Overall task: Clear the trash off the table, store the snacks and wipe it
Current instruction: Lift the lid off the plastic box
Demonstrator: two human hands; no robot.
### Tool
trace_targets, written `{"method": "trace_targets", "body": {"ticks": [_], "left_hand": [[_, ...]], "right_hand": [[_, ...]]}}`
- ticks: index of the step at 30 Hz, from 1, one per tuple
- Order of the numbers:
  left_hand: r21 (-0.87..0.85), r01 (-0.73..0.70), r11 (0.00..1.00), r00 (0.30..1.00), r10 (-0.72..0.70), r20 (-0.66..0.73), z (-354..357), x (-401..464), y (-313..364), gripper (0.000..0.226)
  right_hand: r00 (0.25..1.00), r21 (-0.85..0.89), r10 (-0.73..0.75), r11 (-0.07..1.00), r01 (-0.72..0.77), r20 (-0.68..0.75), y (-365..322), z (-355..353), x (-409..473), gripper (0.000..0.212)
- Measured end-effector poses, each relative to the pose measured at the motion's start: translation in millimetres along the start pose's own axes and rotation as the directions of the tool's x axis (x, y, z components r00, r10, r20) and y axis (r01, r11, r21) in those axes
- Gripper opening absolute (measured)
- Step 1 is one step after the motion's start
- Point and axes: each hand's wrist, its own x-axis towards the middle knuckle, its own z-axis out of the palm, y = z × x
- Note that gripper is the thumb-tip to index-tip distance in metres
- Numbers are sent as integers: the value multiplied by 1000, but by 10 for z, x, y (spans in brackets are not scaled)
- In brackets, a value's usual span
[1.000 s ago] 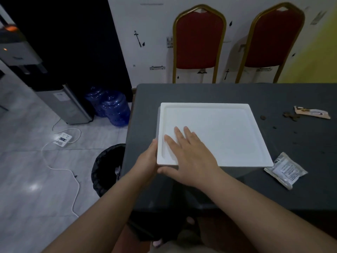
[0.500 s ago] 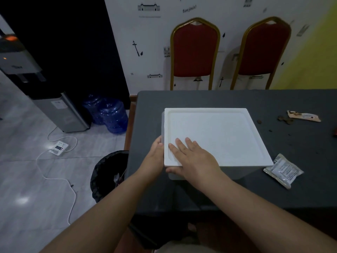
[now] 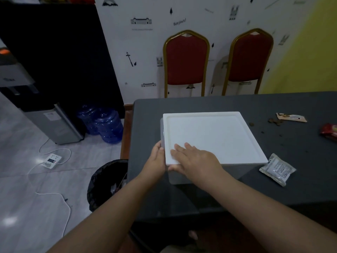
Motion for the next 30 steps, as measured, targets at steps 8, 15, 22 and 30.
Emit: {"method": "trace_targets", "body": {"ticks": [8,15,22,30], "left_hand": [[34,15,999,1000,-15,19,-42,-11,133,38],[-80,-29,996,1000,29,2,-60,168,447,54],[136,-30,990,977,58,-206,47,673,649,44],[185,90,978,928,-15,-372,127,1090,728,24]], "right_hand": [[976,-66,-92,995,80,-199,166,-421,-6,37],[891,154,110,987,-45,-440,644,-1137,127,27],[811,310,300,938,-155,-502,1696,-1532,646,28],[705,601,526,779,-177,-475,2261,-1205,1318,33]]}}
